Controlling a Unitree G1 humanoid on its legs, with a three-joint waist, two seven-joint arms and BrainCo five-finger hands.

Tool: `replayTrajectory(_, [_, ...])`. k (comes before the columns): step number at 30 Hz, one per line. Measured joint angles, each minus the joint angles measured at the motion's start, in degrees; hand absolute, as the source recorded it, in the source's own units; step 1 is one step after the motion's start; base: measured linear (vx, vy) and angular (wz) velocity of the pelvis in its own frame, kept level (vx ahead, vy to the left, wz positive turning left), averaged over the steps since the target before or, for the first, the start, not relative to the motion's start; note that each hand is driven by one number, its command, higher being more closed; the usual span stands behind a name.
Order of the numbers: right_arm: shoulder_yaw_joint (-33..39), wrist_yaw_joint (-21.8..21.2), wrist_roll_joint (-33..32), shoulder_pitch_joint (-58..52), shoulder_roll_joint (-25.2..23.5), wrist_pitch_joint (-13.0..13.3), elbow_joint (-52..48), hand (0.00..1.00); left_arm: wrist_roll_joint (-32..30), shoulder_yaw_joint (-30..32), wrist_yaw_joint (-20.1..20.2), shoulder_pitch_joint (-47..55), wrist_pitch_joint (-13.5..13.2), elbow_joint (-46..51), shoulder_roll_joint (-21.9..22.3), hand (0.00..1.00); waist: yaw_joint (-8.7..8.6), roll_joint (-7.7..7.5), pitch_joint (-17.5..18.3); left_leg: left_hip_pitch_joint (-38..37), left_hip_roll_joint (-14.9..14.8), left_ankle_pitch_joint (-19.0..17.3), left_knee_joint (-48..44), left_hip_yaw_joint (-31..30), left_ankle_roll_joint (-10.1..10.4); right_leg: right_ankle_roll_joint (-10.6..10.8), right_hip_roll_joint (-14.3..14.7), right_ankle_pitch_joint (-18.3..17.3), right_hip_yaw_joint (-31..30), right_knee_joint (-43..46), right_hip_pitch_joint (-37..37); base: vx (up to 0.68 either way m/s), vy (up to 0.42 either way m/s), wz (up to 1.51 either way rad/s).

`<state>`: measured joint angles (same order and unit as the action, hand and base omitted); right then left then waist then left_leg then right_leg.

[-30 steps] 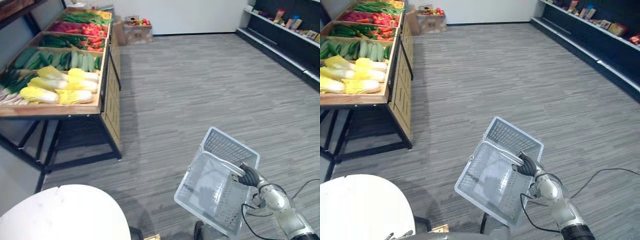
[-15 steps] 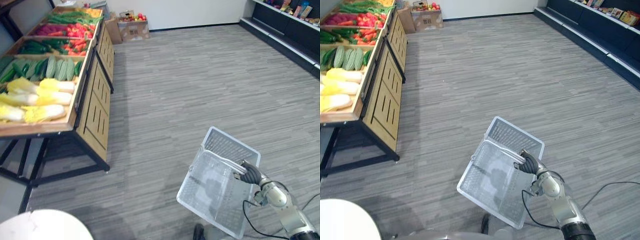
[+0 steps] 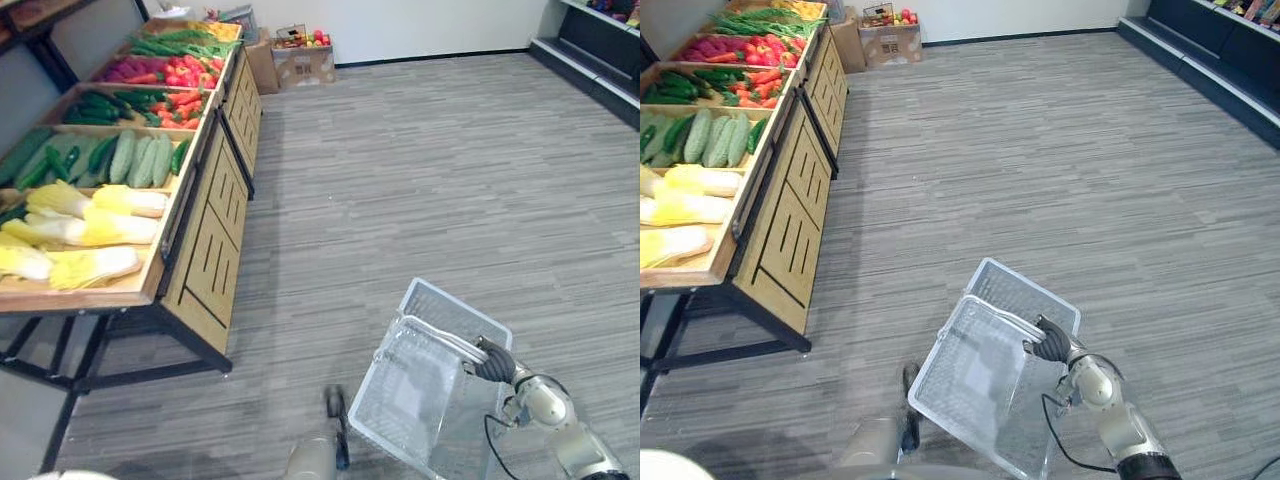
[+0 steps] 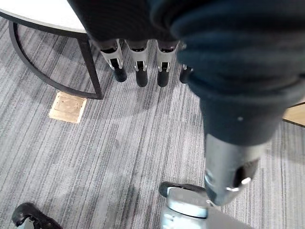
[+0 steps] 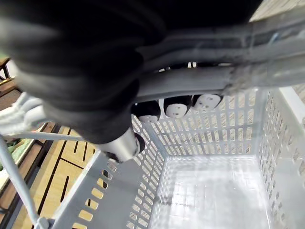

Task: Pick vegetable in the basket

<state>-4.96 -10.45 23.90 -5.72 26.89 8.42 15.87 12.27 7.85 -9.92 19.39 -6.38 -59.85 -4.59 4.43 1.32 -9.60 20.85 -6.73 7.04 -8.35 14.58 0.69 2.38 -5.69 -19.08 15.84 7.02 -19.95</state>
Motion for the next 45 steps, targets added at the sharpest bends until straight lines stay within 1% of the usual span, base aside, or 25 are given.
replayTrajectory(2, [-0.10,0.01,0.93,-0.02,-0.27,0.00,0.37,1.00,0.00,-0.09,0.18,-1.43,-0.50,0.12,0.09,0.00,-0.29,-1.72,0.40,-0.16,1.93,1.06,-1.12,3.11,-1.39,-0.02,-3.64,0.04,-0.23,5.57,1.68,0.40,0.287,0.31])
replayTrajectory(4, [0.45,0.33,1.10,0.10,-1.14,-0.08,0.49,1.00,-0.11,0.38,0.17,-2.62,-0.29,1.03,-1.95,0.00,-1.33,-4.84,0.38,-2.10,7.05,-1.03,-2.24,5.87,-5.87,0.74,-10.56,2.87,-1.04,21.93,7.10,0.54,0.332,0.47])
replayTrajectory(5, [0.51,0.43,1.17,0.03,-1.17,-0.11,0.53,1.00,-0.11,0.34,0.14,-3.32,0.27,1.24,-2.45,0.00,-1.29,-5.53,0.42,-3.51,8.75,-2.78,-2.27,6.16,-6.91,0.98,-13.12,7.58,-1.87,29.22,10.07,0.52,0.293,0.26])
replayTrajectory(7, [0.63,1.34,2.47,-0.08,-1.54,-0.11,0.50,1.00,-0.01,-1.06,0.08,-4.25,0.64,2.02,-3.03,0.00,-1.48,-5.80,0.91,-7.95,11.31,-5.79,-0.39,5.37,-7.40,1.33,-17.18,24.50,-3.46,42.18,16.06,0.47,0.247,0.20])
replayTrajectory(8, [0.53,1.57,2.67,0.31,-1.89,-0.05,0.36,1.00,0.06,-2.14,0.06,-4.69,0.78,2.97,-3.76,0.00,-1.51,-6.04,1.10,-9.83,12.06,-6.62,0.56,4.76,-7.10,0.70,-17.49,23.90,-5.15,49.68,20.24,0.52,0.246,0.28])
replayTrajectory(9, [0.29,1.96,3.07,1.14,-2.25,-0.05,0.09,1.00,0.18,-3.68,-0.38,-6.09,0.71,4.54,-4.64,0.00,-1.79,-6.03,1.10,-13.36,12.85,-7.64,2.30,3.04,-6.87,-0.51,-16.43,19.84,-6.07,57.87,26.36,0.51,0.241,0.32])
replayTrajectory(10, [0.06,2.20,3.08,1.26,-2.41,-0.05,-0.22,1.00,0.25,-3.78,-0.63,-6.64,0.70,5.29,-4.64,0.00,-2.12,-5.98,1.08,-14.80,13.20,-7.99,3.05,2.10,-6.87,-1.23,-15.80,17.87,-5.69,59.29,28.17,0.60,0.274,0.48])
replayTrajectory(13, [-0.17,3.93,3.09,1.12,-2.70,-0.13,-1.75,1.00,1.13,-4.80,-1.49,-9.57,0.61,8.77,-4.29,0.00,-2.85,-5.06,0.59,-22.38,13.74,-10.38,4.30,-1.45,-6.75,-1.40,-12.48,9.31,-0.66,52.55,34.39,0.55,0.172,0.50])
replayTrajectory(14, [-0.10,4.09,3.02,0.96,-2.84,-0.11,-1.75,1.00,1.34,-5.22,-1.41,-10.05,0.56,9.54,-4.35,0.00,-2.82,-5.05,0.62,-23.43,13.70,-10.76,4.22,-2.45,-7.08,-1.14,-11.37,8.70,0.05,48.49,35.03,0.48,0.073,0.70])
replayTrajectory(15, [0.09,4.09,2.91,1.16,-3.09,-0.02,-1.41,1.00,2.72,-5.41,-1.11,-10.79,0.05,10.97,-4.35,0.00,-3.03,-5.11,0.62,-24.81,13.57,-11.20,4.10,-4.68,-6.80,-0.99,-8.95,8.65,0.33,37.60,35.70,0.44,0.016,0.79])
replayTrajectory(17, [0.94,4.09,2.33,0.75,-3.71,0.03,-0.52,1.00,3.22,-5.49,-1.03,-10.95,-1.21,12.66,-4.18,0.00,-3.48,-4.80,0.45,-26.12,13.33,-12.96,3.51,-9.02,-5.29,2.10,-4.54,11.15,-3.17,17.78,36.50,0.48,-0.023,1.00])
replayTrajectory(19, [2.50,3.91,2.15,0.36,-4.58,0.12,0.43,1.00,3.17,-5.32,-1.02,-10.44,-1.89,12.62,-4.28,0.00,-3.51,-4.88,0.41,-26.56,13.72,-15.30,2.22,-12.47,-5.76,4.49,-2.77,15.59,-7.78,4.25,36.83,0.43,-0.082,0.96])
replayTrajectory(21, [3.92,3.51,2.22,-0.50,-5.48,-0.22,0.72,1.00,2.68,-4.91,-0.99,-8.08,-1.87,10.99,-4.24,0.00,-2.85,-5.07,0.45,-28.88,14.47,-17.85,1.12,-16.23,-4.68,4.94,-2.65,17.10,-10.42,-0.10,36.62,0.47,-0.167,0.94])
replayTrajectory(22, [4.21,3.36,2.23,-0.82,-5.53,-0.28,0.72,1.00,2.50,-4.37,-0.94,-7.14,-1.92,10.30,-4.14,0.00,-2.78,-5.09,0.52,-29.58,14.39,-18.94,0.57,-17.15,-4.24,4.88,-2.68,17.10,-10.31,0.23,36.44,0.44,-0.200,0.85])
replayTrajectory(24, [4.38,1.86,2.09,-1.44,-5.60,-0.58,0.72,1.00,0.58,0.03,-1.18,-3.05,-1.87,6.74,-4.05,0.00,-2.69,-5.07,1.47,-30.24,13.38,-24.60,-4.23,-18.71,-1.27,0.12,-2.15,21.79,-8.63,3.92,36.30,0.45,-0.235,0.93])
replayTrajectory(25, [4.40,1.56,2.08,-1.44,-5.57,-0.75,0.75,1.00,0.01,1.24,-1.31,-2.18,-1.83,5.82,-4.08,0.00,-2.73,-4.88,1.82,-30.09,12.92,-25.59,-5.84,-18.72,-0.63,-0.38,-1.70,24.11,-7.95,4.85,36.21,0.36,-0.212,0.66])
replayTrajectory(26, [4.38,1.31,2.08,-1.16,-5.32,-0.85,1.03,1.00,-0.10,2.32,-1.61,-1.71,-1.67,4.66,-3.74,0.00,-2.29,-3.82,2.04,-29.79,11.66,-26.15,-7.82,-18.65,-0.17,-1.01,-1.06,23.65,-7.26,6.10,36.04,0.36,-0.202,0.23])
replayTrajectory(29, [3.55,0.02,1.90,0.98,-5.12,-0.97,1.91,1.00,-0.10,7.24,-3.39,0.61,1.64,2.13,-1.80,0.00,-1.91,-0.39,2.66,-23.98,7.06,-24.99,-23.87,-17.97,0.49,-4.01,3.28,19.57,-5.09,6.28,32.67,0.47,-0.282,0.05])
replayTrajectory(30, [3.41,-0.10,1.83,1.12,-5.11,-1.00,1.97,1.00,-0.10,7.83,-3.39,0.75,2.07,1.52,-1.52,0.00,-1.85,-0.15,2.67,-22.82,6.45,-23.49,-26.61,-17.63,0.45,-4.45,3.88,19.07,-4.92,6.19,31.99,0.40,-0.223,-0.08])
replayTrajectory(33, [2.90,-0.04,0.75,-0.50,-4.88,-1.07,1.99,1.00,-0.39,8.03,-3.30,-0.80,2.82,1.32,0.27,0.00,-2.19,-0.95,2.48,-17.53,2.75,-12.50,-40.02,-11.27,-0.24,-5.82,3.74,16.51,-3.09,4.49,26.49,0.36,-0.184,0.28])
replayTrajectory(36, [4.58,0.01,0.78,-1.92,-5.09,-2.35,2.00,1.00,-1.99,6.81,-3.23,-2.31,2.75,2.40,0.86,0.00,-2.70,-1.20,2.60,-12.29,-2.48,-15.78,-45.80,-6.60,-1.07,-6.02,2.62,14.15,-0.10,3.60,23.29,0.21,-0.110,0.53])
replayTrajectory(40, [7.74,1.07,0.80,-5.91,-4.90,-3.10,3.04,1.00,-2.17,4.03,-3.44,-1.73,2.71,3.41,0.78,0.00,-2.76,-2.48,2.00,-11.08,-5.93,-17.42,-33.27,3.58,0.03,-3.87,-2.19,10.48,5.56,3.81,18.02,0.11,0.010,0.84])
replayTrajectory(41, [8.51,1.56,0.80,-6.70,-4.90,-3.11,3.05,1.00,-2.19,3.05,-3.47,-1.65,2.73,3.42,0.79,0.00,-2.89,-2.14,2.11,-11.10,-5.87,-16.72,-27.38,6.53,0.59,-2.97,-2.79,10.02,6.89,3.82,17.36,0.10,0.128,0.81])
replayTrajectory(43, [9.09,1.78,0.80,-6.95,-4.71,-3.08,3.06,1.00,-2.16,2.77,-3.66,-1.45,2.87,3.40,0.94,0.00,-2.76,-0.98,2.38,-11.38,-5.73,-10.98,-18.80,8.95,1.08,-1.65,-2.61,9.65,8.00,4.15,17.39,0.12,0.165,0.45])
replayTrajectory(45, [8.93,2.34,0.83,-6.84,-4.88,-2.63,3.32,1.00,-2.19,3.21,-3.90,-1.60,3.19,3.43,0.87,0.00,-2.59,-0.47,2.68,-13.33,-4.27,-10.03,-12.43,10.93,1.21,0.21,-3.29,9.68,8.36,3.78,17.31,0.15,0.190,0.28])
